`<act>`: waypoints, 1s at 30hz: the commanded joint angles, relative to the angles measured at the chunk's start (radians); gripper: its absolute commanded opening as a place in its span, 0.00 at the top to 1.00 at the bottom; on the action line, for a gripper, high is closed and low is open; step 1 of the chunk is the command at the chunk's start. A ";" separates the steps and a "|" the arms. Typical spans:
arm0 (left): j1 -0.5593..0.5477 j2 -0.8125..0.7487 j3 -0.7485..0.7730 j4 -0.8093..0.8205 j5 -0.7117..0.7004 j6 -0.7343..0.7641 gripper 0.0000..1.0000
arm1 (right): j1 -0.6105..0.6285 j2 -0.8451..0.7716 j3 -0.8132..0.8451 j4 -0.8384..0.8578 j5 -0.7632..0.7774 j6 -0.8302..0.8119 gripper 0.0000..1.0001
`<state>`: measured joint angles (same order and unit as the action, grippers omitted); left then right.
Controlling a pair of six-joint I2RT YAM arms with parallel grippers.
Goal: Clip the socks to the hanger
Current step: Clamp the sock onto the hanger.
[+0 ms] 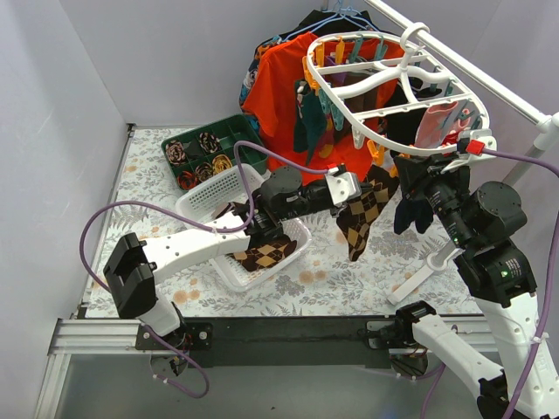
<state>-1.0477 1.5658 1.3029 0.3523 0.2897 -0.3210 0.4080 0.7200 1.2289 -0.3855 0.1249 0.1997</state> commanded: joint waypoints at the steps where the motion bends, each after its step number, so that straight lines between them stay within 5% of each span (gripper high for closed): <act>1: -0.003 0.010 0.058 0.019 -0.007 0.031 1.00 | 0.005 -0.002 0.020 0.040 -0.022 -0.003 0.99; 30: -0.003 -0.033 0.007 0.050 0.031 0.036 1.00 | 0.008 -0.013 0.011 0.040 0.030 -0.040 0.99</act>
<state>-1.0477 1.5921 1.3235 0.3843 0.3000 -0.2920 0.4080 0.7189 1.2289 -0.3855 0.1329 0.1761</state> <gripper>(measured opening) 0.010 0.304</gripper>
